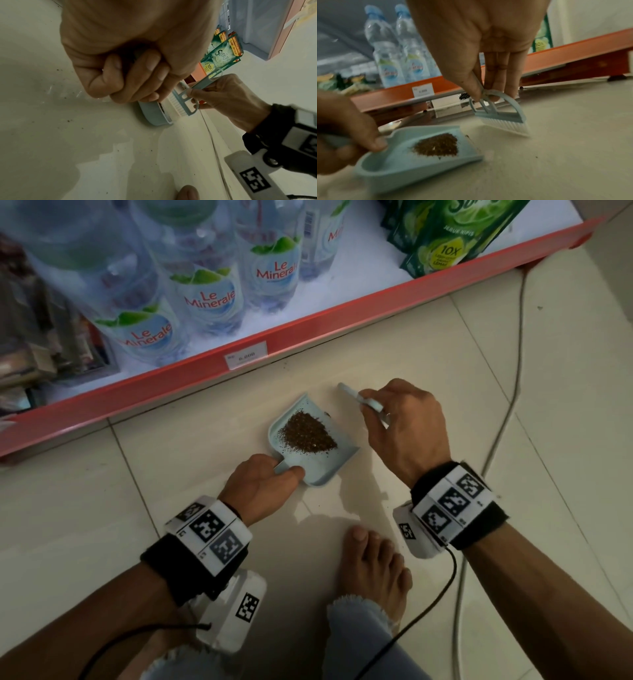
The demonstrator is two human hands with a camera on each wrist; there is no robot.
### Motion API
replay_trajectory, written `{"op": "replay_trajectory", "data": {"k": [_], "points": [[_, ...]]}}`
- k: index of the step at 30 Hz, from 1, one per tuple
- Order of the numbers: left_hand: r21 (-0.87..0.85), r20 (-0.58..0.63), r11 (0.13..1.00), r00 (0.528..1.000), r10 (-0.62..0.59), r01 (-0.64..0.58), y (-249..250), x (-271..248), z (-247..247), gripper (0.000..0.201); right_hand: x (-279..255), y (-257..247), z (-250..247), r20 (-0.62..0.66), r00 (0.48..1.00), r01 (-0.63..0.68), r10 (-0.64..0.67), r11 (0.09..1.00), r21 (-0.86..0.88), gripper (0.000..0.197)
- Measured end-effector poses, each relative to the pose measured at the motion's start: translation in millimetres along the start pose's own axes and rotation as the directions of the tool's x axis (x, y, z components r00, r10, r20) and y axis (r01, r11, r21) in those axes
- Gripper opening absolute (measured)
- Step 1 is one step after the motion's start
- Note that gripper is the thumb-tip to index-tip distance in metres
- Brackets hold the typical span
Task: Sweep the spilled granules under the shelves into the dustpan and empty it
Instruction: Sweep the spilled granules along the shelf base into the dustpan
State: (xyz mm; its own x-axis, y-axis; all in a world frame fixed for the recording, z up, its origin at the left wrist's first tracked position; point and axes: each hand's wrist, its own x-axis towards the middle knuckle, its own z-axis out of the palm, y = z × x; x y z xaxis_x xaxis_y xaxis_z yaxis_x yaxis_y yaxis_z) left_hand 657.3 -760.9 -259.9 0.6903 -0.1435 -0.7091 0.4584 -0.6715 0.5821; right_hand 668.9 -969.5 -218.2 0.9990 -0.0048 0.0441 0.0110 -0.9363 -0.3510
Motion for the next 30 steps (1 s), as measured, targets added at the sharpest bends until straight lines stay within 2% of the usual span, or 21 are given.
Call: {"op": "replay_trajectory", "data": {"k": [1, 3, 6, 9, 12, 15, 18, 20, 22, 24, 26, 27, 29, 30], "points": [[0.006, 0.000, 1.000, 1.000, -0.004, 0.004, 0.3, -0.1, -0.3, 0.038, -1.1, -0.7, 1.9, 0.051, 0.999, 0.021, -0.020, 1.000, -0.021, 0.025], [0.011, 0.006, 1.000, 1.000, -0.017, 0.017, 0.4, -0.5, -1.2, 0.037, -4.8, -2.4, 4.1, 0.144, 0.986, 0.073, -0.085, 0.994, 0.085, 0.022], [0.007, 0.016, 0.999, 0.999, -0.032, 0.032, -0.6, -0.6, -2.5, 0.035, -7.1, -6.0, 0.1, 0.130, 0.980, 0.116, -0.151, 0.962, 0.245, 0.016], [0.014, 0.017, 0.999, 0.999, -0.035, 0.035, -0.5, -1.5, -3.0, 0.035, -2.4, -3.0, -2.8, 0.041, 0.989, 0.133, -0.139, 0.982, 0.136, 0.022], [0.019, 0.022, 0.999, 0.999, -0.036, 0.036, -0.4, -2.6, -4.5, 0.034, 0.7, -2.0, 0.0, 0.093, 0.992, 0.089, -0.087, 0.996, -0.020, 0.024], [0.023, 0.016, 0.999, 0.999, -0.036, 0.035, -0.4, -3.5, -5.7, 0.038, -4.7, -6.3, 1.1, 0.184, 0.972, 0.116, -0.144, 0.981, 0.158, 0.020], [0.013, 0.021, 0.999, 0.999, -0.038, 0.037, -1.6, -4.3, -6.1, 0.037, -6.6, -7.8, -1.8, 0.044, 0.991, 0.116, -0.130, 0.965, 0.237, 0.018], [0.010, 0.021, 0.999, 0.999, -0.037, 0.036, -2.9, -4.5, -6.3, 0.037, -3.1, -4.4, -1.4, -0.016, 0.996, 0.087, -0.086, 0.990, 0.112, 0.022], [0.012, 0.022, 0.999, 0.999, -0.038, 0.038, -4.2, -4.3, -6.8, 0.037, -1.4, -3.3, 0.2, 0.060, 0.995, 0.082, -0.082, 0.997, 0.010, 0.023], [0.012, 0.027, 0.999, 0.999, -0.042, 0.041, -5.0, -4.2, -7.7, 0.037, -4.0, -5.7, 0.7, 0.139, 0.981, 0.115, -0.133, 0.985, 0.127, 0.020], [0.011, 0.032, 0.999, 0.998, -0.044, 0.044, -5.9, -4.1, -8.5, 0.036, -6.1, -9.4, -0.9, 0.097, 0.986, 0.110, -0.137, 0.964, 0.242, 0.016], [0.011, 0.034, 0.999, 0.998, -0.043, 0.043, -6.1, -4.2, -8.4, 0.036, -5.8, -9.4, -1.2, 0.053, 0.990, 0.114, -0.131, 0.963, 0.244, 0.016], [0.010, 0.032, 0.999, 0.999, -0.038, 0.038, -7.0, -4.6, -8.2, 0.036, -3.4, -8.4, 0.6, 0.001, 0.993, 0.119, -0.120, 0.984, 0.133, 0.020], [0.009, 0.031, 0.999, 0.999, -0.038, 0.038, -7.4, -4.7, -8.0, 0.036, -2.4, -9.1, 1.9, 0.015, 0.993, 0.117, -0.118, 0.992, 0.053, 0.021]]}}
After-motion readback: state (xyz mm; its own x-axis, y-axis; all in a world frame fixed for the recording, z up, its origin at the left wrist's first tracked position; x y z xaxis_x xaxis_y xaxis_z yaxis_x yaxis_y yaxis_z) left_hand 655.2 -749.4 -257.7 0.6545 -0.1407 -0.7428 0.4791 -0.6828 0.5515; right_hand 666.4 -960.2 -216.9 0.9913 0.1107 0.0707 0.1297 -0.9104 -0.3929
